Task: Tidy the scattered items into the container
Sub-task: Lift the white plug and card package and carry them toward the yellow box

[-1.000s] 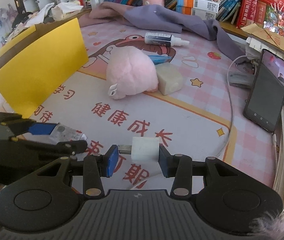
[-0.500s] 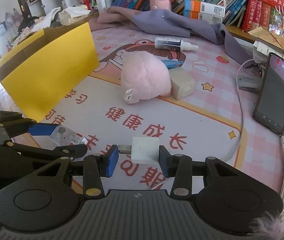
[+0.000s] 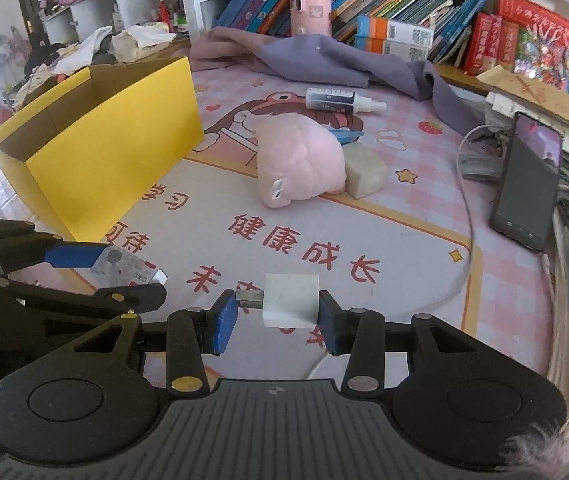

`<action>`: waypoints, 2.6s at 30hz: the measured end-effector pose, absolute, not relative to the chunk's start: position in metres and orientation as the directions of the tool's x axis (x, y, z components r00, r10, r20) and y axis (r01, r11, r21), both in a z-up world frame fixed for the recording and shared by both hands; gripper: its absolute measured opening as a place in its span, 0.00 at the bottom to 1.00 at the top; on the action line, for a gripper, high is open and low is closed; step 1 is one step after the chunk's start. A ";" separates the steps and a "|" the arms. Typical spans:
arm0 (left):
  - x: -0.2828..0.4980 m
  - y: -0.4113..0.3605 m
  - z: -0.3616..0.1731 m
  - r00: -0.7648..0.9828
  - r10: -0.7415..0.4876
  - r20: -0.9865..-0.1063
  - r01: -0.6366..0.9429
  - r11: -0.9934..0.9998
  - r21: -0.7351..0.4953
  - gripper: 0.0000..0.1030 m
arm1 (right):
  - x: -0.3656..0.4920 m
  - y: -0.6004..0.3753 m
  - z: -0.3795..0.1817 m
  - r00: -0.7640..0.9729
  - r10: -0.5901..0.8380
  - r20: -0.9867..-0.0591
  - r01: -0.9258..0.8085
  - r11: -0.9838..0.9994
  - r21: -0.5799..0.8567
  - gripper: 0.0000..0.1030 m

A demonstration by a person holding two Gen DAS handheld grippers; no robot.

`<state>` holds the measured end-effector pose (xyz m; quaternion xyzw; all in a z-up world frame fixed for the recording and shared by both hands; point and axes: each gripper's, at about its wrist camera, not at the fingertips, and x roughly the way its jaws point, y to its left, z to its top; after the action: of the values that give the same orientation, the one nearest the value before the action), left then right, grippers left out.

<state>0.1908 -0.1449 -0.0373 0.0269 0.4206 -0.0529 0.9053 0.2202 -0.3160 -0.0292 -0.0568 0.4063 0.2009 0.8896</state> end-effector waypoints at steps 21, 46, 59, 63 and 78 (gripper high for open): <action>0.094 -0.068 -0.016 0.698 -0.178 -0.694 0.226 0.974 -0.023 0.51 | 0.103 -0.243 -0.007 0.696 0.175 -0.696 -0.260 0.966 -0.018 0.39; 0.006 0.027 -0.009 0.732 -0.090 -0.675 0.111 0.994 -0.011 0.51 | 0.025 -0.138 0.001 0.687 0.268 -0.676 -0.380 0.925 -0.020 0.39; -0.005 0.060 -0.010 0.730 -0.035 -0.682 0.043 0.999 -0.006 0.51 | 0.025 -0.099 0.004 0.666 0.332 -0.668 -0.467 0.884 -0.026 0.39; -0.005 0.070 -0.010 0.734 -0.019 -0.679 0.023 1.000 -0.004 0.51 | 0.028 -0.087 0.005 0.661 0.348 -0.665 -0.489 0.872 -0.029 0.39; 0.000 0.096 -0.011 0.732 -0.009 -0.682 0.008 1.000 -0.005 0.51 | 0.039 -0.054 0.006 0.649 0.371 -0.664 -0.526 0.850 -0.039 0.39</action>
<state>0.0000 0.0961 -0.0112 -0.0010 0.3663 -0.0046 0.9305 0.0392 -0.0536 0.0059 -0.1149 0.3371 0.2490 0.9006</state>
